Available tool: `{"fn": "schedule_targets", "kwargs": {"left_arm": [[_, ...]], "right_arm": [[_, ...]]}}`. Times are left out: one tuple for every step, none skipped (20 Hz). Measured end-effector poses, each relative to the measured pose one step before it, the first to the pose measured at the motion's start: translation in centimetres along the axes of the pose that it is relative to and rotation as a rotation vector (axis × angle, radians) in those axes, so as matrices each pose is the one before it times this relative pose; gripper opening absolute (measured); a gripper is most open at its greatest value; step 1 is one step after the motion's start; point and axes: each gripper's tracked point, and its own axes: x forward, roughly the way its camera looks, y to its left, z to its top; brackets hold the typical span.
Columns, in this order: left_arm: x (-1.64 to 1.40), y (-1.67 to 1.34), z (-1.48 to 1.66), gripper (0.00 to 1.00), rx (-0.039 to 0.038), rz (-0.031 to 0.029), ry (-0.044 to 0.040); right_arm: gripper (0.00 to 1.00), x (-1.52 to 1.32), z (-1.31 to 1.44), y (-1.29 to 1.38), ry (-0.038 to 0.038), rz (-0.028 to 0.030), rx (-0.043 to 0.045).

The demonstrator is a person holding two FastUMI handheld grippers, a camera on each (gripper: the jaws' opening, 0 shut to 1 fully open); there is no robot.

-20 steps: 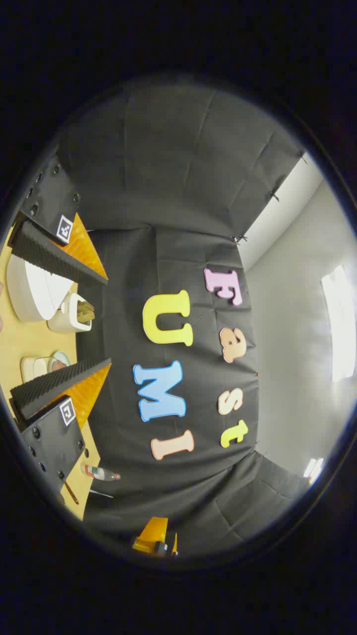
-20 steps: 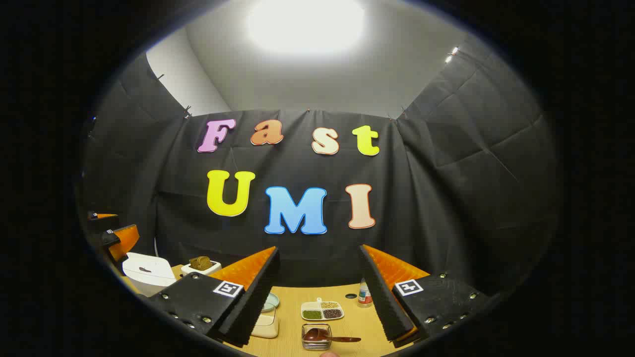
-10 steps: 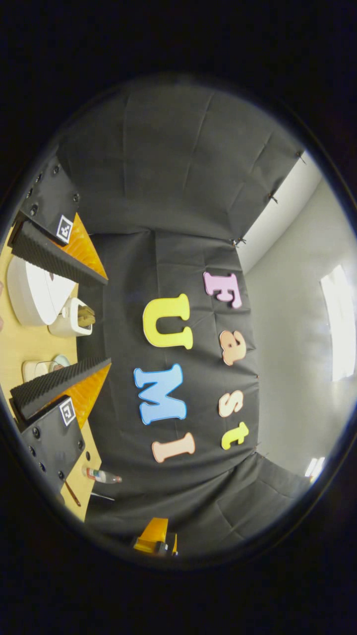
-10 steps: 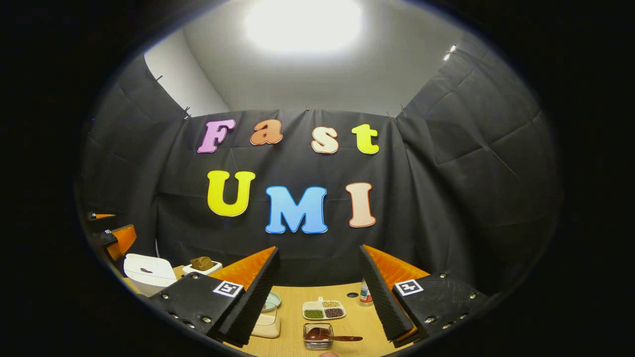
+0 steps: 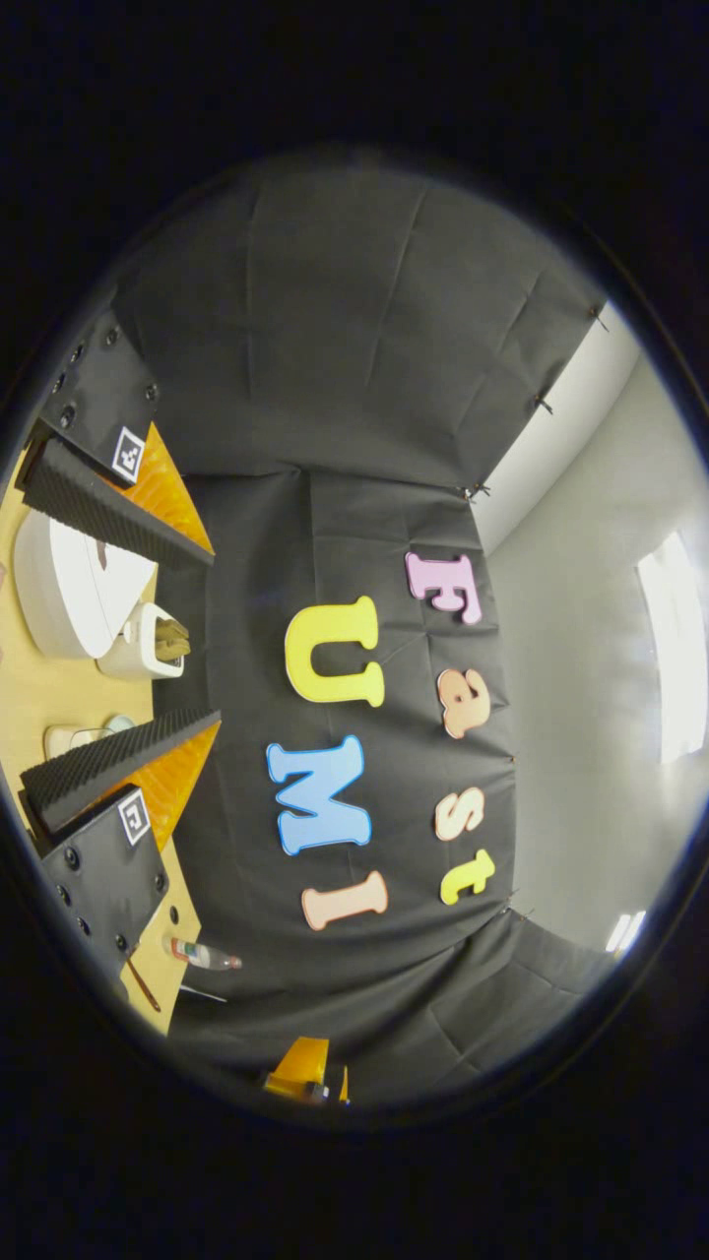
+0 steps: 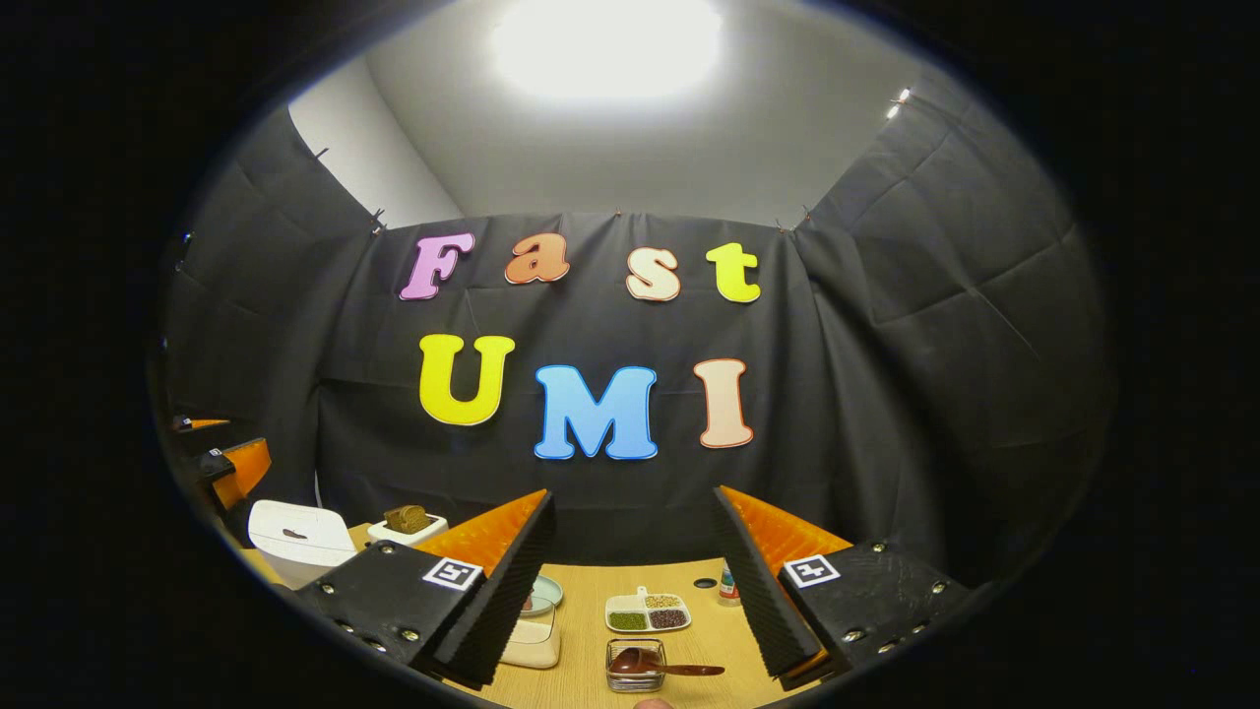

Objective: Close the left gripper, press the button to open the rice cooker; take a wooden spoon from the chopstick holder with the right hand, scoop a spoonful of rice and pour it into the rice cooker, then put the wooden spoon back into the chopstick holder.

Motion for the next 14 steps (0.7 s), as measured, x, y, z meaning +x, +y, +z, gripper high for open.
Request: {"fn": "schedule_targets", "kwargs": {"left_arm": [[0.024, 0.088, -0.033, 0.97, -0.00327, -0.00029, 0.00128], [0.037, 0.078, -0.097, 0.93, -0.00362, 0.00043, 0.00347], [0.025, 0.124, -0.124, 0.93, -0.00221, 0.00432, 0.0027], [0.077, 0.198, -0.168, 0.96, -0.00121, 0.00439, 0.0013], [0.208, 0.138, 0.083, 0.99, -0.00054, 0.00182, -0.00074], [-0.077, 0.035, 0.035, 0.89, 0.00084, -0.00071, 0.00093], [0.085, 0.241, 0.06, 0.86, 0.00297, 0.00433, 0.0001], [0.121, 0.1, -0.016, 0.83, 0.00133, 0.00105, -0.00228], [0.021, 0.031, 0.094, 0.72, 0.00239, 0.00324, -0.00291], [0.088, 0.213, -0.035, 0.73, 0.00304, 0.00248, -0.00283], [0.076, 0.059, 0.143, 0.63, 0.0027, 0.00119, -0.00196], [0.08, -0.225, 0.069, 0.58, 0.00214, -0.00927, -0.00055], [0.122, 0.392, 0.063, 0.51, 0.00585, 0.00909, -0.00307], [-0.193, 0.142, -0.236, 0.43, 0.00324, 0.00786, -0.00402]], "right_arm": [[0.96, 0.073, 0.013, 0.094, -0.00029, 0.00425, -0.00154], [0.95, 0.036, 0.083, 0.094, -0.00153, 0.00364, -0.00189], [0.95, 0.071, -0.041, 0.122, -0.00088, 0.00374, -0.00186], [0.95, 0.017, 0.052, 0.122, -0.00065, 0.00405, -0.00233], [0.95, 0.11, 0.049, 0.104, -0.00088, 0.00394, -0.00159], [0.95, 0.103, 0.076, 0.074, -0.00028, 0.00365, -0.00101], [0.95, -0.005, 0.035, 0.093, -0.00134, 0.00247, -0.00142], [0.95, 0.122, 0.057, 0.052, -0.00186, 0.00182, -0.00185], [0.95, 0.017, 0.045, 0.1, -0.00275, 0.00163, -0.002], [0.96, 0.085, 0.088, 0.077, -0.00096, 0.00145, -0.00141], [0.95, -0.026, -0.047, 0.088, -0.00049, 0.00176, -0.00028], [0.95, 0.033, 0.059, 0.14, -0.00003, 0.00177, -0.00061], [0.95, -0.037, -0.014, 0.048, -0.00136, 0.00009, -0.00251], [0.95, -0.067, 0.09, 0.016, -0.00309, -0.00066, -0.00496]]}}
